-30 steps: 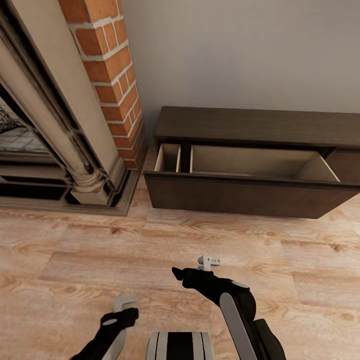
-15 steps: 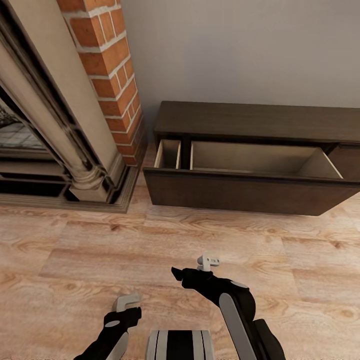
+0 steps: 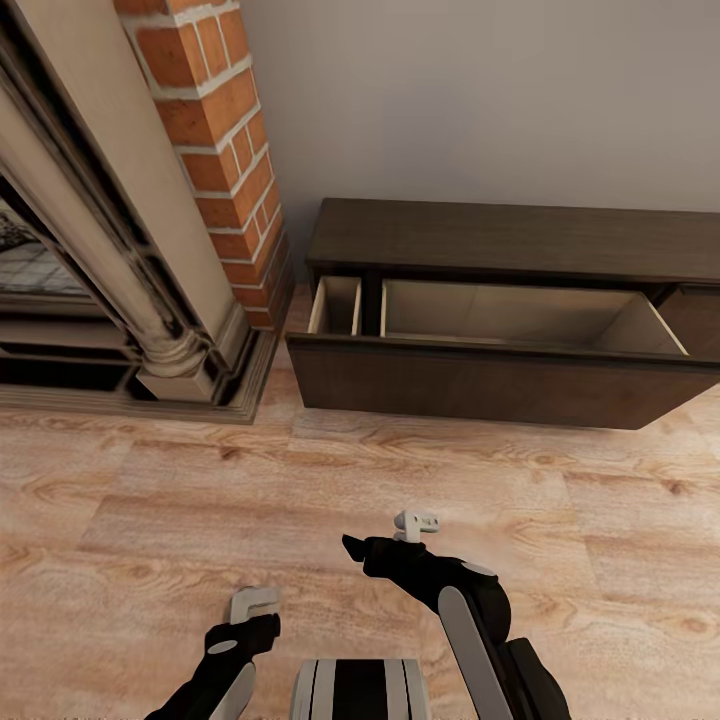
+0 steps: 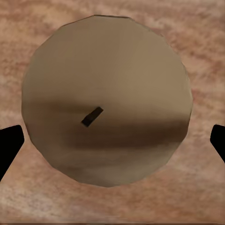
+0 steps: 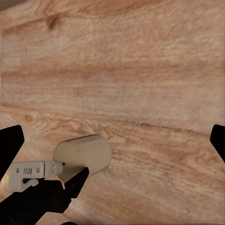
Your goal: Place each of the two pumpkins and all three candles from the living room inside a cabinet in the living room (use any cabinet), then make sure every cabinet is closed, and position the cauldron so it is next to a table in the living room.
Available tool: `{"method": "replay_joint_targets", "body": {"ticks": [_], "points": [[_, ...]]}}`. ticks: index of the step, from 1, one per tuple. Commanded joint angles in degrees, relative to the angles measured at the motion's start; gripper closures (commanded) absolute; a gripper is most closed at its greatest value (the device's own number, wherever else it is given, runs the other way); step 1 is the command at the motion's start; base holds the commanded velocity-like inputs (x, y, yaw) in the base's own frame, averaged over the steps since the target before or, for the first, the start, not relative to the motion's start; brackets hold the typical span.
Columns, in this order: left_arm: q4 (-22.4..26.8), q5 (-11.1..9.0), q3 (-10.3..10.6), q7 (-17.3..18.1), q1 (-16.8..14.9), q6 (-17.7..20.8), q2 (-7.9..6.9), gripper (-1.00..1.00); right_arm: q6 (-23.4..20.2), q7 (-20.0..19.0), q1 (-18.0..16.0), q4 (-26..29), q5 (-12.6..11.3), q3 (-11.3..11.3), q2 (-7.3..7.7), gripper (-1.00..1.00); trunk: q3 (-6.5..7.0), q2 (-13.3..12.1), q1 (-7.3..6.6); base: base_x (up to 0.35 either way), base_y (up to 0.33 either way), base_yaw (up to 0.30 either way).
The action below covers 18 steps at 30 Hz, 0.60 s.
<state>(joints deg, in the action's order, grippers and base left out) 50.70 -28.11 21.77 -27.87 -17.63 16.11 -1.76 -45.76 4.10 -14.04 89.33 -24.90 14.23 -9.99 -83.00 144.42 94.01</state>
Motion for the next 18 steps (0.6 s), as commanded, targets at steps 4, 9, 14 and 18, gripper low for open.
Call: {"method": "replay_joint_targets", "body": {"ticks": [4, 9, 14, 18], "points": [[0.1, -0.4, 0.2, -0.6, 0.0, 0.1, -0.09, -1.00, -0.2, 0.4, 0.0, 0.1, -0.5, 0.0, -0.01, -1.00, -0.49, 0.0, 0.04, 0.000, 0.000, 0.000], [0.1, -0.4, 0.1, -0.6, 0.0, -0.5, -0.09, -1.00, -0.2, 0.4, 0.0, 0.1, -0.5, 0.1, -0.01, -1.00, -0.93, 0.1, 0.09, 0.000, 0.000, 0.000], [0.1, -0.4, 0.1, -0.6, 0.0, -0.6, -0.09, -1.00, -0.2, 0.4, 0.0, 0.1, -0.5, 0.1, -0.01, -1.00, -0.93, 0.1, 0.09, 0.000, 0.000, 0.000], [0.1, -0.3, 0.1, -0.6, 0.0, -0.6, -0.09, -1.00, -0.2, 0.4, 0.0, 0.1, -0.5, 0.1, -0.01, -1.00, -0.93, 0.1, 0.09, 0.000, 0.000, 0.000]]}}
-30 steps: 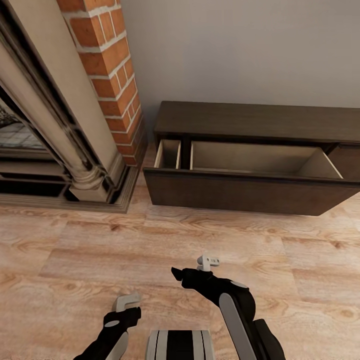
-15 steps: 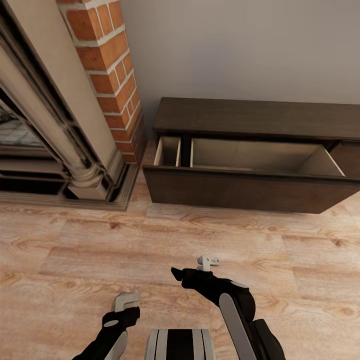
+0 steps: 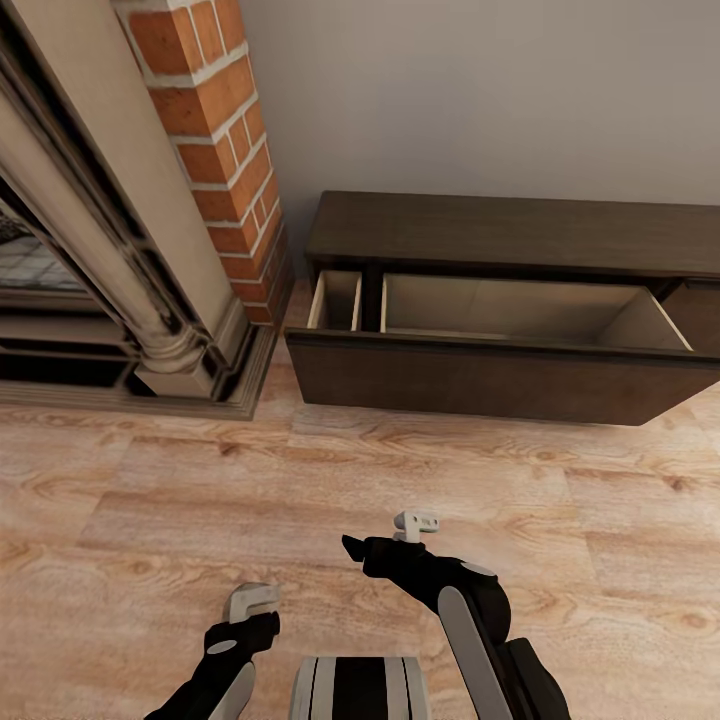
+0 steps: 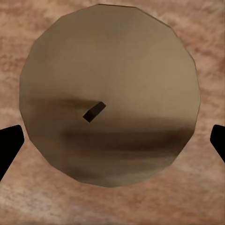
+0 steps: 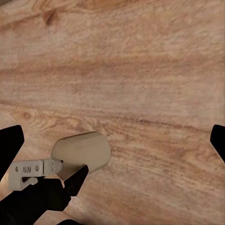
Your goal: Place each of the two pumpkins and all three candles from the living room inside a cabinet in the living room (use any cabinet), then make sure every cabinet is closed, and position the cauldron so it is next to a table in the living room.
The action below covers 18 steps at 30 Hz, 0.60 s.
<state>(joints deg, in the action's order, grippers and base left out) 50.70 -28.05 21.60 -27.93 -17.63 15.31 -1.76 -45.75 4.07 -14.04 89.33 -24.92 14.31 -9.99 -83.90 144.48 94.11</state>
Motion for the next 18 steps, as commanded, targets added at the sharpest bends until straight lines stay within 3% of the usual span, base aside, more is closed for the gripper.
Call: {"method": "replay_joint_targets", "body": {"ticks": [1, 18], "points": [[0.1, -0.4, 0.3, -0.5, 0.0, 0.2, -0.08, -1.00, -0.2, 0.4, 0.0, 0.1, -0.5, 0.0, -0.01, -1.00, -0.04, 0.0, -0.01, 0.000, 0.000, 0.000], [0.1, -0.5, 0.3, -0.5, 0.0, 0.2, -0.18, -1.00, -0.2, 0.4, 0.0, 0.1, -0.5, 0.0, -0.01, -1.00, -0.04, 0.0, -0.01, 0.045, 0.021, 0.000]]}}
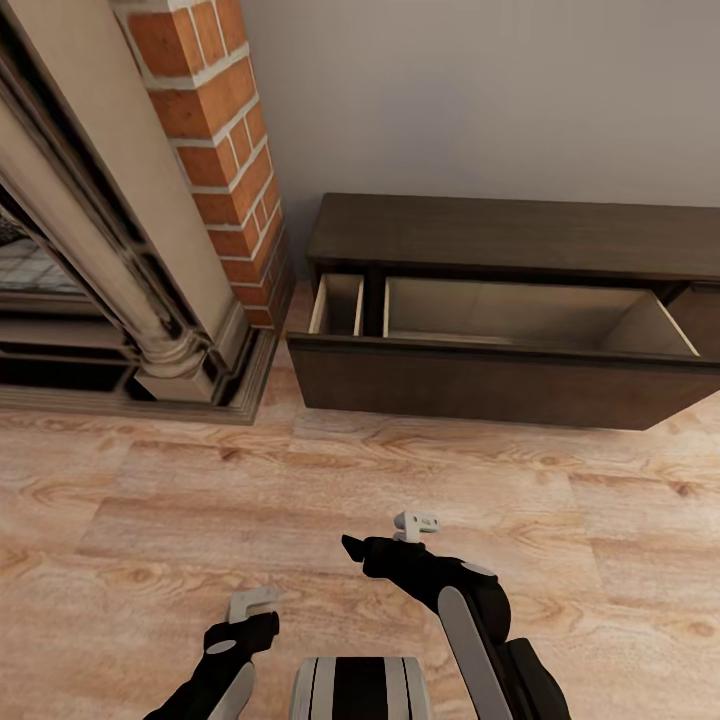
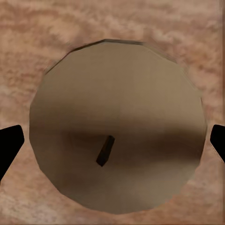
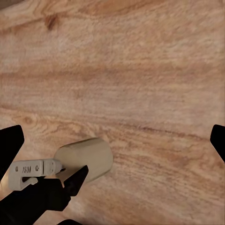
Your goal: Place each of the two pumpkins and all three candles from the living room inside a cabinet in the living room (use any cabinet), then make sure every cabinet is closed, and position the cauldron so it is next to a table in the living room.
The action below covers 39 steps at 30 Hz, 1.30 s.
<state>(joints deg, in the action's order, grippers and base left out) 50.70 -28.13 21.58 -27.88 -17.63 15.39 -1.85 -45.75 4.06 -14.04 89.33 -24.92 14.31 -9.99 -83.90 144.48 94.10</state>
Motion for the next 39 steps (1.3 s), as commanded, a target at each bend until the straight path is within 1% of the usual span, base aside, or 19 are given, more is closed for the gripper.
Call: {"method": "replay_joint_targets", "body": {"ticks": [1, 8, 11, 20, 24, 32, 33, 39], "points": [[0.1, -0.4, 0.3, -0.5, 0.0, 0.2, -0.08, -1.00, -0.2, 0.4, 0.0, 0.1, -0.5, 0.0, -0.01, -1.00, -0.04, 0.0, 0.00, 0.052, 0.000, 0.000], [0.1, -0.3, 0.3, -0.5, 0.0, 0.1, 0.00, -1.00, -0.2, 0.4, 0.0, 0.1, -0.5, 0.0, -0.01, -1.00, -0.04, 0.0, 0.00, 0.012, 0.000, 0.000], [0.1, -0.3, 0.3, -0.5, 0.0, 0.1, 0.00, -1.00, -0.2, 0.4, 0.0, 0.1, -0.5, 0.0, -0.01, -1.00, -0.70, 0.1, 0.08, 0.000, 0.000, 0.000], [0.1, -0.3, 0.3, -0.5, 0.0, 0.2, 0.01, -1.00, -0.2, 0.4, 0.0, 0.1, -0.5, 0.1, -0.01, -1.00, -0.70, 0.1, 0.08, 0.000, 0.000, 0.000], [0.1, -0.3, 0.3, -0.5, 0.0, 0.2, 0.01, -1.00, -0.2, 0.4, 0.0, 0.1, -0.5, 0.1, -0.01, -1.00, -1.59, 0.1, 0.18, 0.000, 0.000, 0.000], [0.1, -0.3, 0.3, -0.5, 0.0, 0.2, 0.01, -1.00, -0.2, 0.4, 0.0, 0.1, -0.5, 0.0, -0.01, -1.00, -1.59, 0.1, 0.18, 0.000, 0.000, 0.000], [0.1, -0.3, 0.3, -0.5, 0.0, 0.2, 0.01, 1.00, -0.2, 0.4, 0.0, 0.1, -0.5, 0.0, -0.01, -1.00, -1.59, 0.1, 0.18, 0.000, 0.000, 0.000], [0.1, -0.3, 0.2, -0.5, 0.0, 0.2, 0.01, 1.00, -0.2, 0.4, 0.0, 0.1, -0.5, 0.0, -0.01, -1.00, -1.59, 0.1, 0.18, 0.000, 0.000, 0.000]]}}
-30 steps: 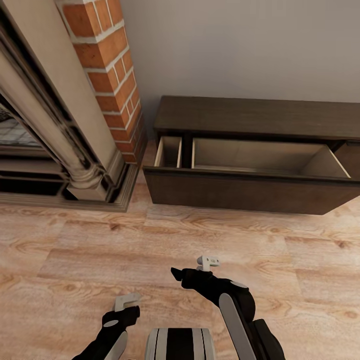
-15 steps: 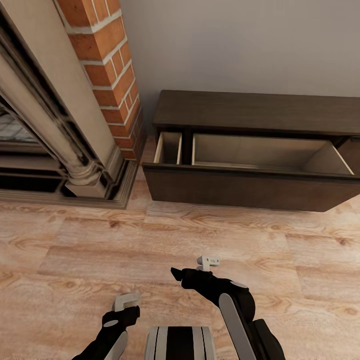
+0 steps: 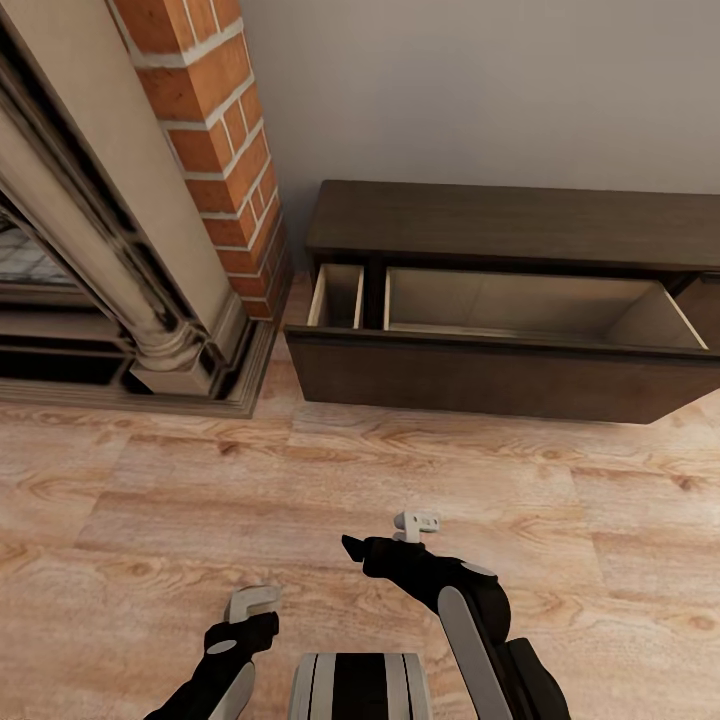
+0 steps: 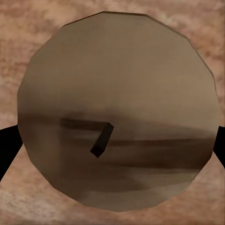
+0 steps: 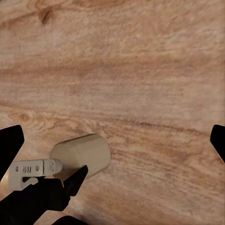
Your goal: Place each of the two pumpkins and all three candles from the living room inside a cabinet in the living room (use any cabinet), then make sure every cabinet is closed, and position the cauldron so it is next to a table in the living room.
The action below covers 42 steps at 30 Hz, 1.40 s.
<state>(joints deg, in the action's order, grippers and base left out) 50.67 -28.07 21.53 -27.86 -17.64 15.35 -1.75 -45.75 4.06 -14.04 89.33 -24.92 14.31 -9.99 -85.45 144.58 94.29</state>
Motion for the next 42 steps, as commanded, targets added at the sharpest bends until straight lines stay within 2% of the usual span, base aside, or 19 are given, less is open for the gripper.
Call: {"method": "replay_joint_targets", "body": {"ticks": [1, 13, 17, 26, 33, 36, 38, 39, 40, 42], "points": [[0.1, -0.4, 0.3, -0.5, 0.0, 0.2, -0.09, 1.00, -0.2, 0.4, 0.0, 0.1, -0.5, 0.0, -0.01, -1.00, -0.04, 0.0, -0.01, 0.000, 0.000, 0.000], [0.1, -0.6, 0.3, -0.7, 0.0, 0.2, -0.06, 1.00, -0.2, 0.5, 0.0, 0.1, -0.5, 0.0, -0.01, -1.00, -0.04, 0.0, -0.01, 0.000, 0.000, 0.000], [0.1, -0.6, 0.2, -0.6, 0.0, 0.3, -0.08, 1.00, -0.2, 0.4, 0.0, 0.1, -0.5, 0.0, -0.01, -1.00, 0.85, 0.0, -0.11, 0.000, 0.000, 0.000], [0.1, -0.6, 0.3, -0.6, 0.0, 0.2, -0.08, 1.00, -0.2, 0.4, 0.0, 0.1, -0.5, 0.0, -0.01, -1.00, 0.85, 0.0, -0.11, 0.000, 0.000, 0.000], [0.6, -0.7, 0.2, -0.5, 0.0, 1.1, -0.12, 1.00, -0.2, 0.4, 0.0, 0.0, -0.5, -0.2, -0.01, -1.00, 2.40, -0.1, -0.29, 0.000, 0.000, 0.000], [2.1, -0.8, 0.2, -0.5, 0.0, 4.9, -0.10, 1.00, -0.2, 0.6, 0.0, -0.1, -0.5, -0.2, -0.01, -1.00, 3.06, -0.2, -0.37, 0.000, 0.000, 0.000], [5.8, -0.9, 0.1, -0.5, 0.0, 10.1, -0.29, 1.00, -0.2, 0.8, -0.1, -0.4, -0.5, -0.5, -0.01, -1.00, 3.51, -0.2, -0.42, 0.000, 0.000, 0.000], [6.5, -0.9, -0.3, -0.4, 0.0, 11.3, -0.35, 1.00, -0.1, 0.9, -0.2, -0.5, -0.4, -0.6, -0.01, -1.00, 3.73, -0.2, -0.44, 0.000, 0.000, 0.000], [7.0, -0.9, -1.0, -0.4, 0.0, 12.2, -0.38, 1.00, 0.0, 1.2, -0.2, -0.5, -0.2, -0.6, -0.01, -1.00, 3.95, -0.2, -0.47, 0.000, 0.000, 0.000], [8.2, -1.0, -4.3, -0.3, 0.0, 15.0, -0.42, 1.00, 0.0, 3.0, -0.3, -0.5, 0.1, -0.7, -0.01, -1.00, 4.39, -0.3, -0.52, 0.000, 0.000, 0.000]]}}
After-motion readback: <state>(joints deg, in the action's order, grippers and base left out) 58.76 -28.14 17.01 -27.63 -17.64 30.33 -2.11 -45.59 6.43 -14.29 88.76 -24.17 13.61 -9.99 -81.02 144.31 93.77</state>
